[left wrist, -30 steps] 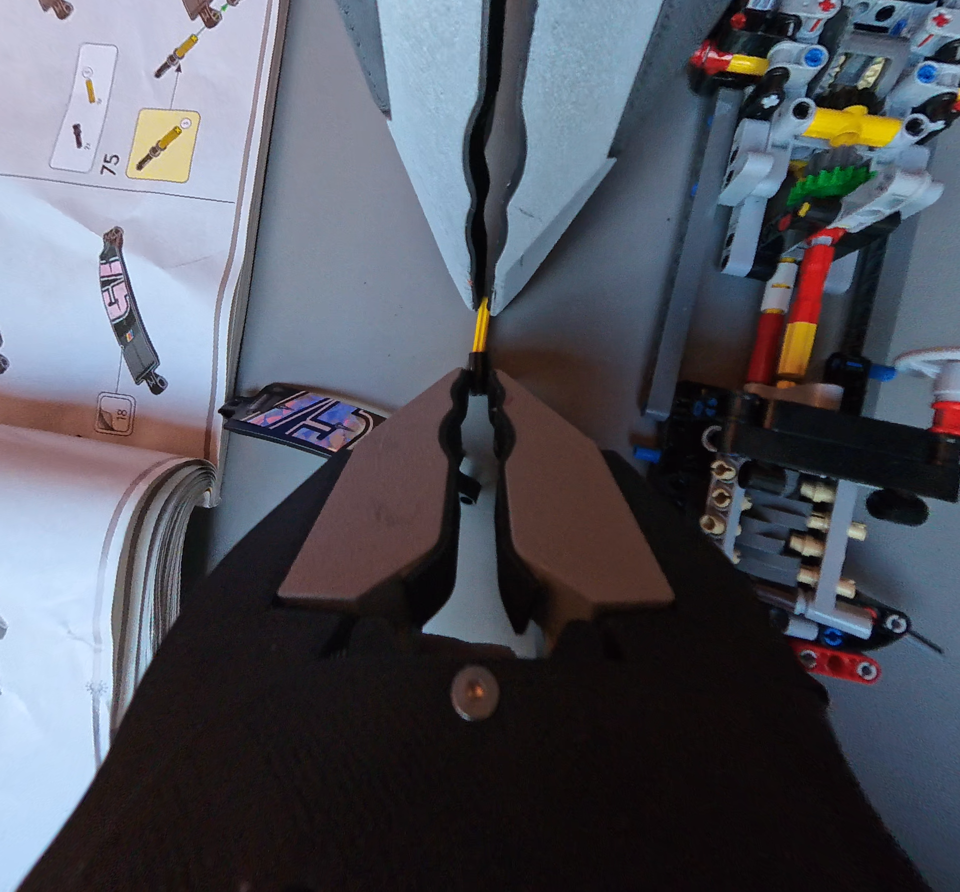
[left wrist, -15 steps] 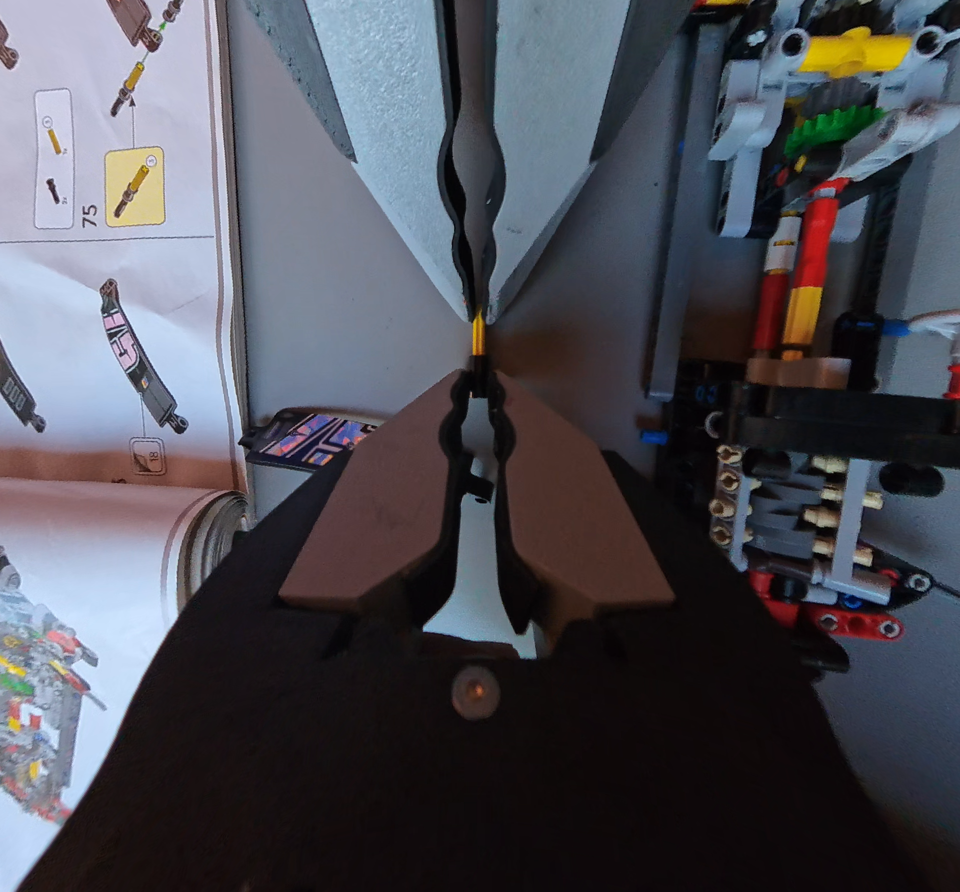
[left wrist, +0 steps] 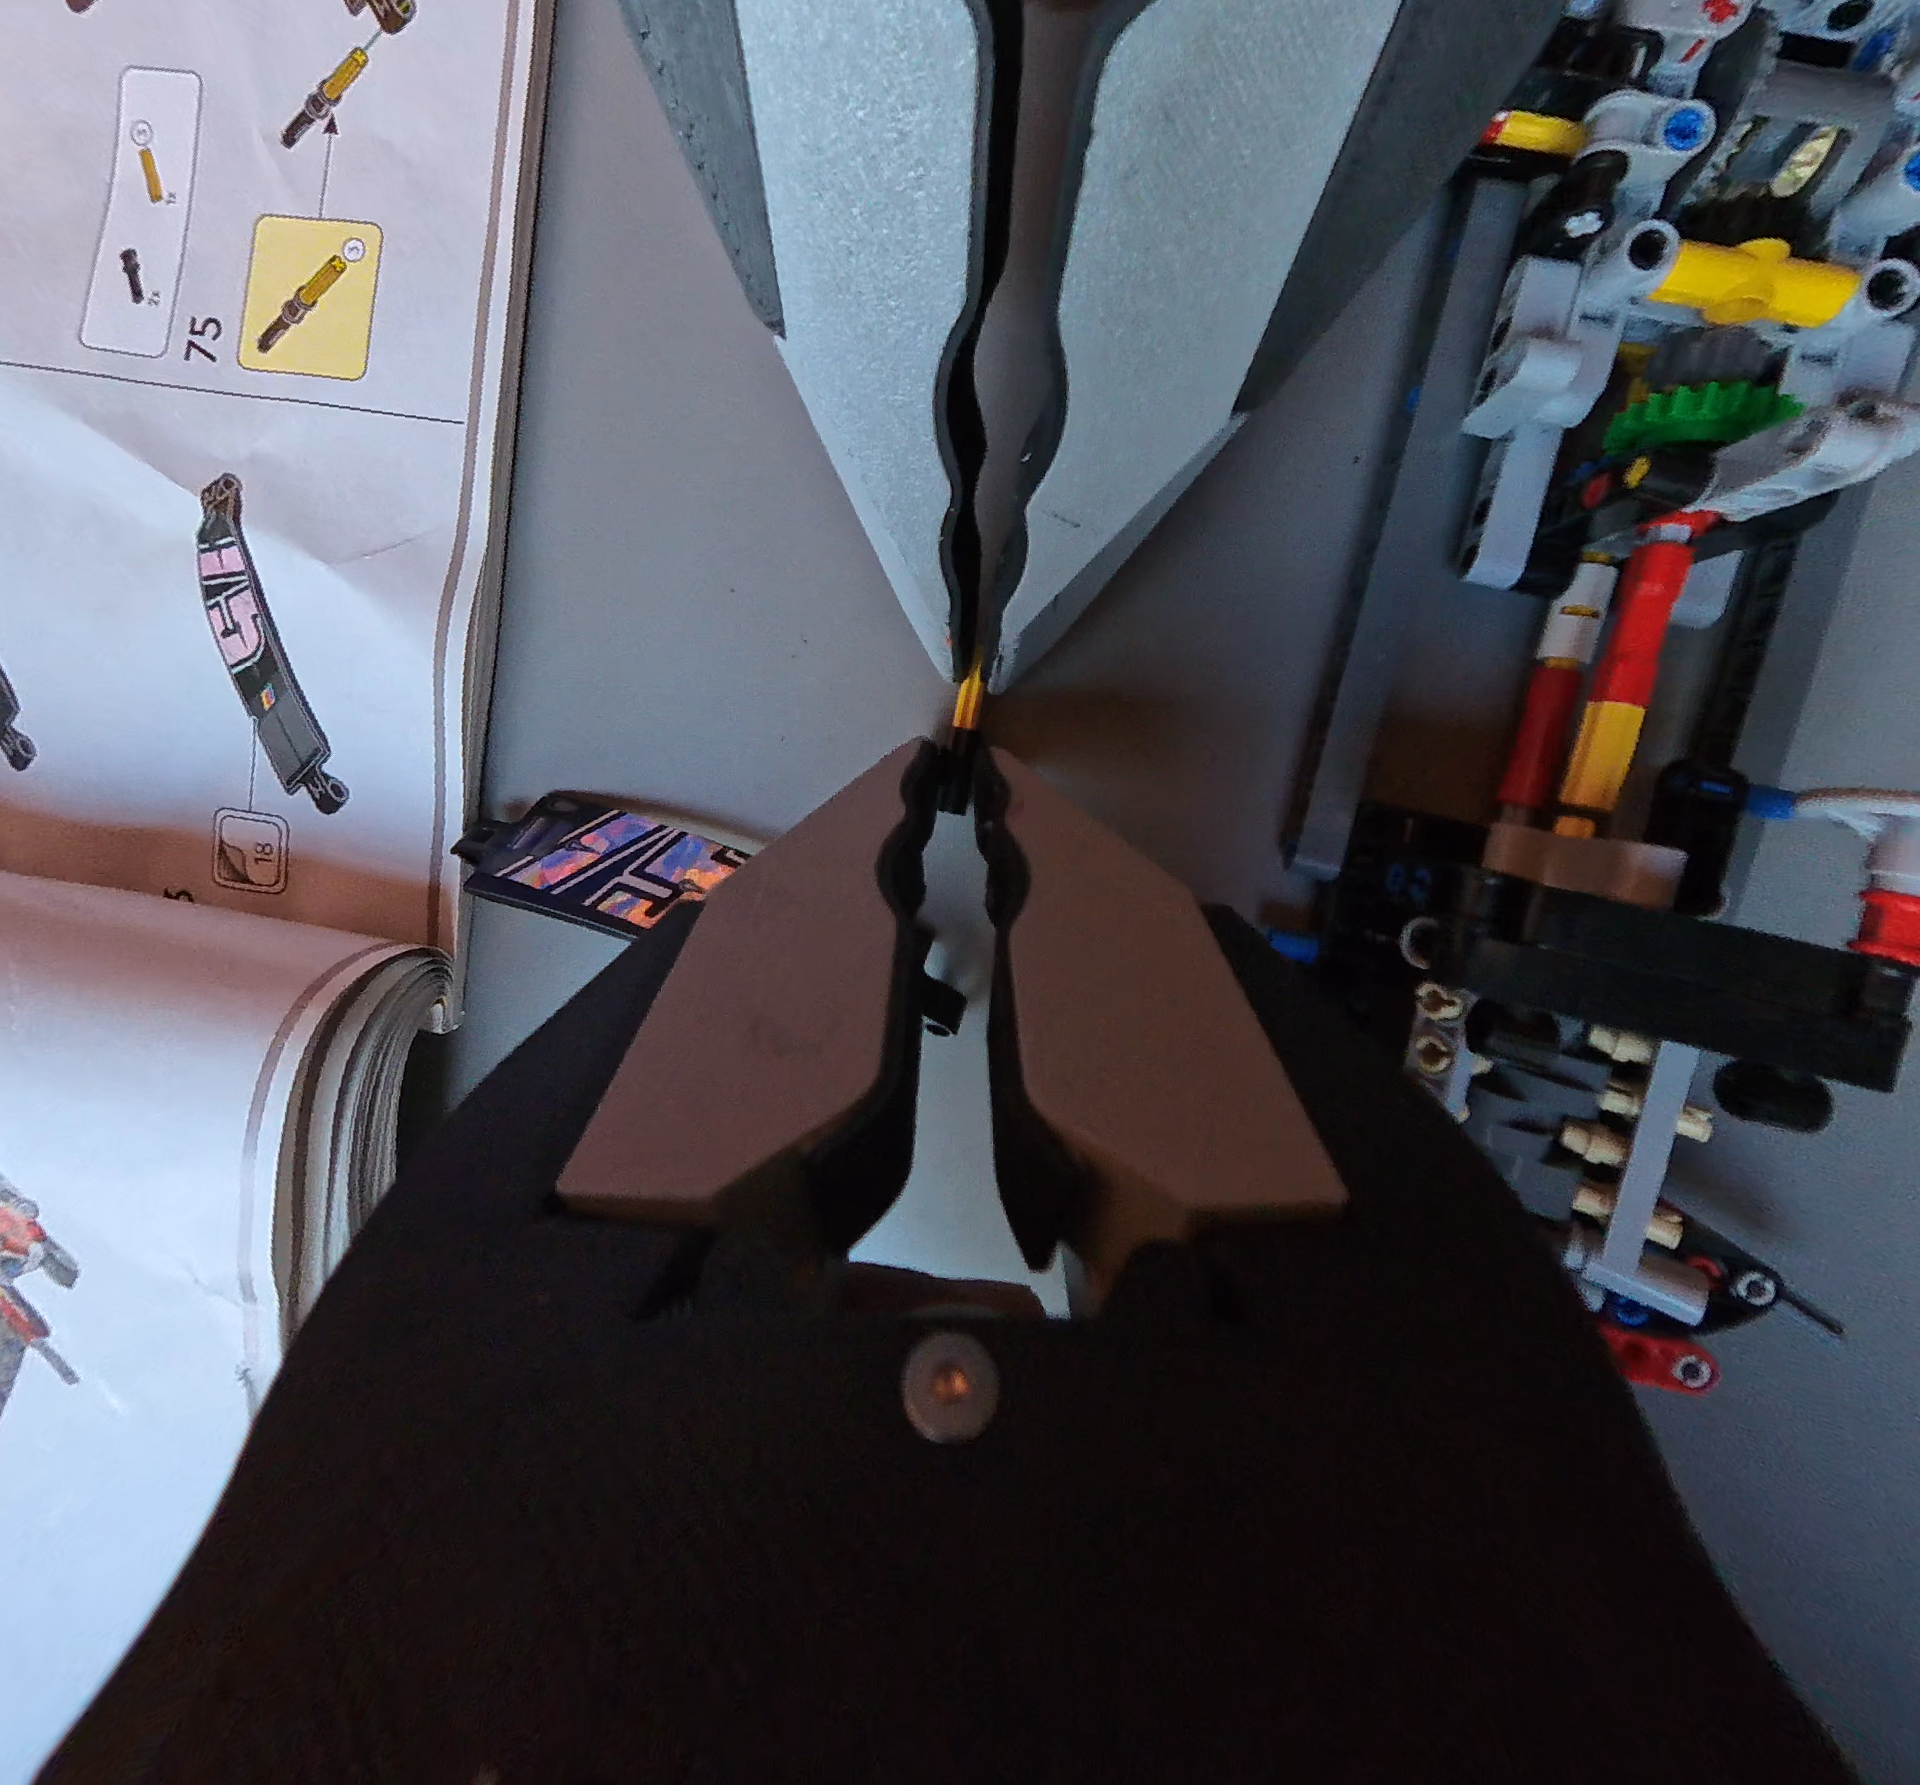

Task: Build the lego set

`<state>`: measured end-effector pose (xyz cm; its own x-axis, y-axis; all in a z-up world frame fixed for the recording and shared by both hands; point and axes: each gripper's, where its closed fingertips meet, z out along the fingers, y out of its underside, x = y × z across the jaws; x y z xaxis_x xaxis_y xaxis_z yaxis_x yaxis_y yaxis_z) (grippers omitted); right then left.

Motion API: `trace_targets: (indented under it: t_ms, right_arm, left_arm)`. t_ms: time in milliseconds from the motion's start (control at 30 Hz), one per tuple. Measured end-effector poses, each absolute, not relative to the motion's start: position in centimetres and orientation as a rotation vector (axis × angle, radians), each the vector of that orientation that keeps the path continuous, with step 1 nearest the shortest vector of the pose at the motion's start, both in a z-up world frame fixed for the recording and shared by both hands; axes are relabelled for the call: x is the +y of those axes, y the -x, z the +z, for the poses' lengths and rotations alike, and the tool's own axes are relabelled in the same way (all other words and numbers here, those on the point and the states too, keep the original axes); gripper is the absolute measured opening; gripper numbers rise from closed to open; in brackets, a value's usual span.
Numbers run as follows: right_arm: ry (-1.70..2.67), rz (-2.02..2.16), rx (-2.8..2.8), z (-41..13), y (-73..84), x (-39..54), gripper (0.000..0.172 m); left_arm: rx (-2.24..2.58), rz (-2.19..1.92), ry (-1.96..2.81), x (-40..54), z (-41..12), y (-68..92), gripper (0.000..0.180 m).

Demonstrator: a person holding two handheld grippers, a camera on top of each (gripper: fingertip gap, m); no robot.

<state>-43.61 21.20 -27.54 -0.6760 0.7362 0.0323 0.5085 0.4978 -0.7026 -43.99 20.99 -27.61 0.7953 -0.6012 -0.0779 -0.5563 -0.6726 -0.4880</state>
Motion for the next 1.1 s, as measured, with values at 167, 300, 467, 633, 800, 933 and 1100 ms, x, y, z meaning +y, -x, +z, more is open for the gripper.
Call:
trace_targets:
  t_ms: [167, 300, 467, 633, 800, 933, 1100]
  right_arm:
    - [1.046, 0.985, -2.415, -27.5, 43.6, 21.2, 0.001]
    - [1.062, 1.050, -2.410, -27.5, 43.6, 21.2, 0.001]
    - [1.055, 1.049, -2.408, -27.5, 43.6, 21.2, 0.000]
    - [1.064, 1.064, -2.406, -27.5, 43.6, 21.2, 0.001]
    - [1.055, 1.066, -2.406, -27.5, 43.6, 21.2, 0.000]
    - [1.056, 1.071, -2.407, -27.4, 43.6, 21.2, 0.000]
    - [1.045, 1.064, -2.407, -27.4, 43.6, 21.3, 0.000]
  left_arm:
    - [0.824, -0.185, 2.472, 21.0, -27.6, 44.0, 0.004]
    - [0.848, -0.200, 2.461, 21.0, -27.6, 43.9, 0.004]
    - [0.815, -0.271, 2.453, 21.0, -27.2, 44.1, 0.010]
    - [0.806, -0.251, 2.469, 20.6, -26.5, 45.5, 0.015]
    - [0.818, -0.294, 2.479, 20.0, -26.2, 45.6, 0.013]
    - [0.846, -0.315, 2.506, 19.8, -27.5, 45.0, 0.013]
    - [0.844, -0.324, 2.466, 20.3, -27.6, 44.4, 0.004]
